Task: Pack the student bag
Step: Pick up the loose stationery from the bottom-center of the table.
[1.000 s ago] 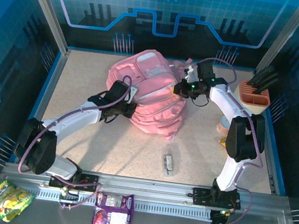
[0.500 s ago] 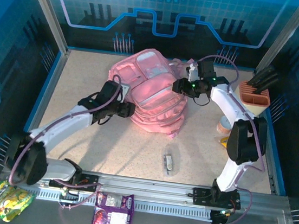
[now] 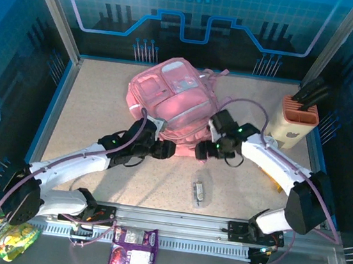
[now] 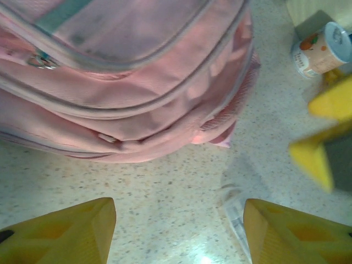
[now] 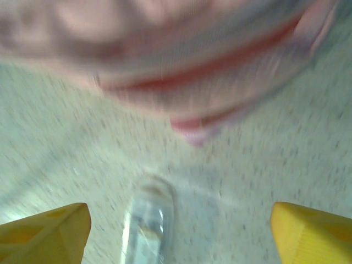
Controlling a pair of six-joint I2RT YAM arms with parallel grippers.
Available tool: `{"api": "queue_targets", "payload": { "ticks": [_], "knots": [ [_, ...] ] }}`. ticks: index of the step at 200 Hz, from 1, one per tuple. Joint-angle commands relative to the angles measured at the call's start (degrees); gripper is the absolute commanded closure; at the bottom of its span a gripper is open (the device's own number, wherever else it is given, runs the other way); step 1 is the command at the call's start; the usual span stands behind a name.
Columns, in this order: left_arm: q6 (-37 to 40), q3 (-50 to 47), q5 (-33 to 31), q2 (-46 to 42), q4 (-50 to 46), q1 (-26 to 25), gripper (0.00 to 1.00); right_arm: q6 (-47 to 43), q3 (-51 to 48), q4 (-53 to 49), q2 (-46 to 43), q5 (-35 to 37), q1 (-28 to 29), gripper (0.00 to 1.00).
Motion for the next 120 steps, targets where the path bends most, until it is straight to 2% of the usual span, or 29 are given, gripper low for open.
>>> {"api": "queue_targets", "payload": {
  "ticks": [1,24,40,67,120],
  "knots": [
    [-6.83,-2.63,-3.42,0.02,3.19,-1.10,0.37,4.25,-3.87,-4.98,-3.00,4.40,5.54,0.12],
    [-9.62,-5.96,-3.40,-1.83,6.01,-1.34,0.35,9.88,-7.79,-5.04,-4.26,4.32,11.76,0.10],
    [-9.27,-6.18,-4.37,-2.46,3.98,-1.28,0.34,13.62,-9.71,-4.48,-5.79,5.11,15.13,0.09],
    [-8.71,-5.72,-6.89,-3.02,-0.51,-1.29,0.31,18.65,-14.29,-2.01,-6.77,4.21,19.62,0.08],
    [-9.14,-5.72,-7.33,-3.03,-2.09,-1.30,0.30,23.21,-18.26,4.16,-3.28,4.44,26.85,0.07]
  ]
}}
